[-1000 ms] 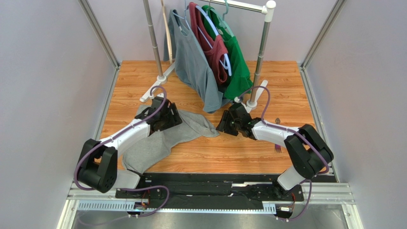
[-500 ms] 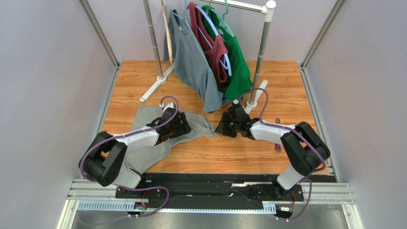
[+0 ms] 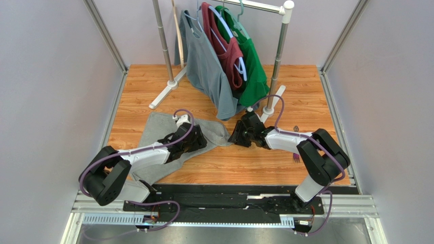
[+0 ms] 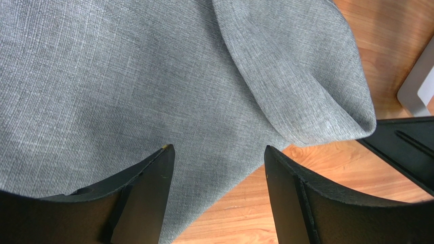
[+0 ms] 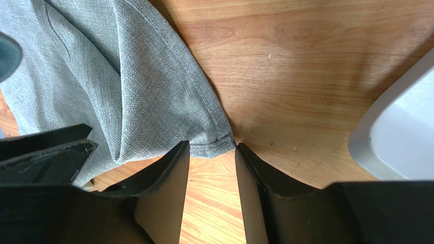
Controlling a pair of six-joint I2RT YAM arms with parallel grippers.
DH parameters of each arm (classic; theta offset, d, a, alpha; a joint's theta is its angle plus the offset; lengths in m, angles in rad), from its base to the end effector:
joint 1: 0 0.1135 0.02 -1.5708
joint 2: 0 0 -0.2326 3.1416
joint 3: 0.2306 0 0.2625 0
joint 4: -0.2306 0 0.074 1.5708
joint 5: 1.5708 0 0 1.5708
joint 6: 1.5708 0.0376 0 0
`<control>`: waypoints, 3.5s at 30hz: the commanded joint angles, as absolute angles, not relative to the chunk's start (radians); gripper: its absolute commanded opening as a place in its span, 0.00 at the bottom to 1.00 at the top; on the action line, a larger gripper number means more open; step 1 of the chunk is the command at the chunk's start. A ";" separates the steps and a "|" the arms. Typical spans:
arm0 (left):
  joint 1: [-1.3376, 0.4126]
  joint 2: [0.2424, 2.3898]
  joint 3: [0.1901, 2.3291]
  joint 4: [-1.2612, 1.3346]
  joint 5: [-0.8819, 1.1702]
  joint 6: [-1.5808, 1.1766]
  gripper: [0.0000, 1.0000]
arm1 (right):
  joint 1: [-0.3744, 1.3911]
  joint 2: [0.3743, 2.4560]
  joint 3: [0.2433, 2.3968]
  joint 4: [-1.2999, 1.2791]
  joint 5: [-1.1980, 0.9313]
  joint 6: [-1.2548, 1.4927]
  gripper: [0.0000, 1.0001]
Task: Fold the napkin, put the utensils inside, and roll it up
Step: Adjust the napkin at the center of the board.
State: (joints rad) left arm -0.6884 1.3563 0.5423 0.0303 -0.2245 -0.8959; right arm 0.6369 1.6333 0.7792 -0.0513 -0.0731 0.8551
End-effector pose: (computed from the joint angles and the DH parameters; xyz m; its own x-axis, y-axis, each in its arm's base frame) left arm 0.2122 -0.1638 0.1181 -0.7291 -0.3858 -0.5653 -0.1147 0.8832 -0.4548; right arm 0.2528 0.1904 0.1047 -0.8899 0.2779 -0.3617 0.0643 0.8615 0.5036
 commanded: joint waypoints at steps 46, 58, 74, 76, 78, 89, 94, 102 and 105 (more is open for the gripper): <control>-0.726 1.250 0.321 0.038 -0.291 -1.035 0.75 | 0.342 1.575 0.980 -0.212 -0.255 0.850 0.00; -0.727 1.276 0.325 0.067 -0.272 -1.014 0.75 | 0.328 1.631 1.025 -0.193 -0.167 0.907 0.09; -0.727 1.281 0.554 0.008 -0.229 -0.865 0.78 | 0.408 1.543 0.881 -0.053 -0.222 0.848 0.43; -0.726 1.261 0.583 -0.030 -0.242 -0.853 0.79 | 0.443 1.558 0.844 0.044 -0.271 0.862 0.43; -0.721 1.224 0.601 -0.082 -0.278 -0.842 0.80 | 0.489 1.587 0.844 0.067 -0.284 0.851 0.42; -0.416 1.025 0.581 -0.333 -0.273 -0.802 0.82 | 0.615 1.768 0.900 0.276 -0.344 0.897 0.42; -0.296 1.046 0.568 -0.333 -0.222 -0.756 0.82 | 0.612 1.835 0.930 0.246 -0.305 0.894 0.41; -0.226 1.233 0.624 -0.262 -0.164 -0.718 0.83 | 0.557 1.855 0.948 0.074 -0.144 0.861 0.39; -0.225 1.325 0.675 -0.238 -0.118 -0.712 0.83 | 0.522 1.862 0.957 0.051 -0.137 0.856 0.39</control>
State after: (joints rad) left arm -0.2344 1.2411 0.5938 -0.2955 -0.1860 -0.7479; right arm 0.5667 1.8427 0.9276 0.1253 -0.2249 0.8856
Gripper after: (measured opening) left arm 0.827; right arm 0.393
